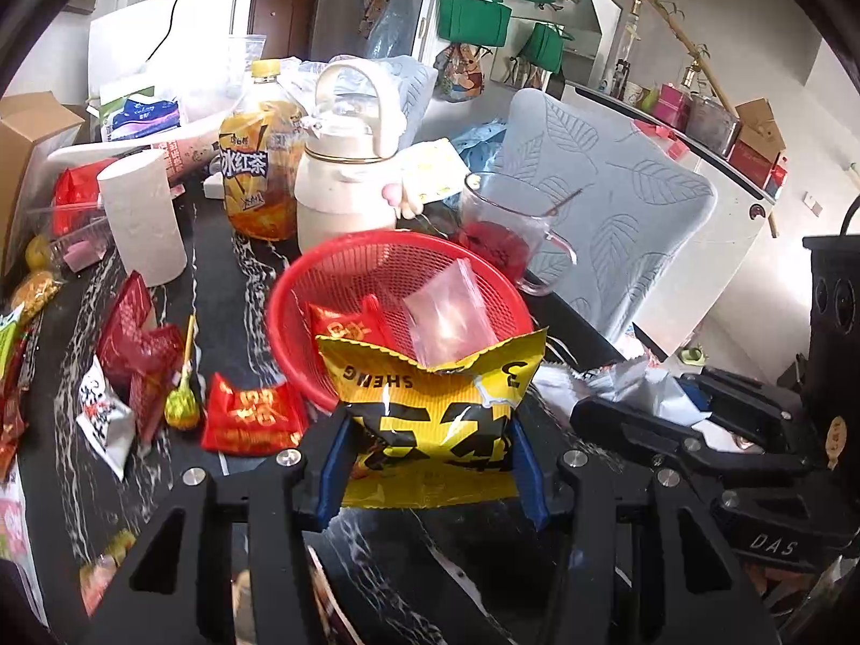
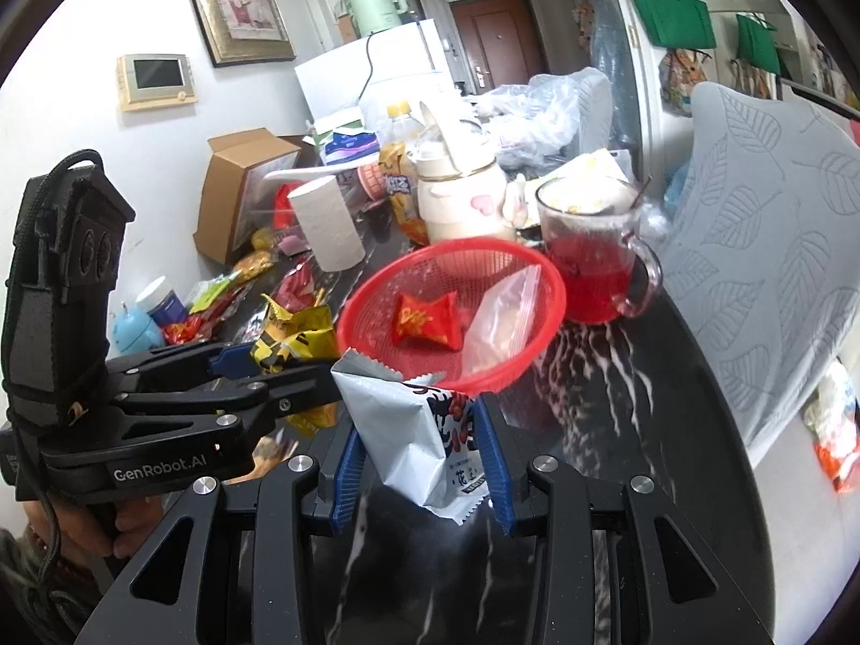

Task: Organize snacks
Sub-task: 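Carry the yellow snack bag toward the red colander while right carries the white packet there, then open the right gripper to drop the white packet into the colander, then lower the yellow snack bag into the colander and open the left gripper, then move both grippers back over the snack pile, then grasp the white peanut packet with left gripper while right grasps the green lollipop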

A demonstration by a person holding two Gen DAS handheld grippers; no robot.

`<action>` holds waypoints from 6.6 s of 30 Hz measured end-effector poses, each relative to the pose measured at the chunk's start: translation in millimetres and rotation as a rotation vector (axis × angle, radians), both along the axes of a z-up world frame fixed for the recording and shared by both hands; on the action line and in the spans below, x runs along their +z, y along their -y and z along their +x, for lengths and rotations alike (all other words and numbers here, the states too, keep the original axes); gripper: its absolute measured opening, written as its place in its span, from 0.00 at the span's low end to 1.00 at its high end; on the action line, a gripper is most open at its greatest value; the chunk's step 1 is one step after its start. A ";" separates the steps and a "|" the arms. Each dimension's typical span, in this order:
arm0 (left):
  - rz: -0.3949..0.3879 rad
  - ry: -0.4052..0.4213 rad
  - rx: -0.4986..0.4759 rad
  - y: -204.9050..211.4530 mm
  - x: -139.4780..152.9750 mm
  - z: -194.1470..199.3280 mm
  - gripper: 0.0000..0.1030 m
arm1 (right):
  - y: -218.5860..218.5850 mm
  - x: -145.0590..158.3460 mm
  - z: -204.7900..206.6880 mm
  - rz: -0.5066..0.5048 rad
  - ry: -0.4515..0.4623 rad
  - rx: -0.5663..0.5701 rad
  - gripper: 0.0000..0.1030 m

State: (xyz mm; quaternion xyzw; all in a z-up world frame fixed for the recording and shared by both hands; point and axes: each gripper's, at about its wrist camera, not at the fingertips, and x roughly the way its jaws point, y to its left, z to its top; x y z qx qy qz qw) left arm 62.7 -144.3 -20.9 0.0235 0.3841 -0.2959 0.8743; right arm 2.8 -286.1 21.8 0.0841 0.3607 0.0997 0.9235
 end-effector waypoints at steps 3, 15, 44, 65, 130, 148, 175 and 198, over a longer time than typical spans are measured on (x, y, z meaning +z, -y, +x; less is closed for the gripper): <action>0.008 -0.008 0.010 -1.2 -3.1 11.5 0.48 | 1.2 1.2 14.0 -0.013 0.004 0.007 0.38; 0.034 -0.008 0.060 -11.5 -5.5 55.7 0.48 | 0.6 -0.8 80.8 -0.066 0.008 0.034 0.38; 0.074 -0.050 0.083 1.1 -22.8 113.4 0.48 | 14.2 -21.9 154.4 -0.043 -0.033 0.045 0.47; 0.113 -0.020 0.056 32.6 -18.7 134.4 0.49 | 36.8 -14.2 137.5 0.019 -0.003 -0.018 0.47; 0.055 0.183 0.111 -45.2 66.2 6.2 0.65 | -36.0 55.4 36.9 -0.040 0.146 0.051 0.47; 0.049 0.205 0.226 -110.3 69.6 -46.5 0.65 | -96.6 50.7 4.6 -0.039 0.136 0.181 0.51; 0.019 0.041 0.349 -184.6 4.9 17.3 0.65 | -161.0 -13.8 82.9 -0.048 -0.043 0.340 0.51; 0.010 -0.061 0.325 -194.8 -45.4 93.4 0.65 | -180.8 -77.7 161.7 -0.094 -0.202 0.346 0.50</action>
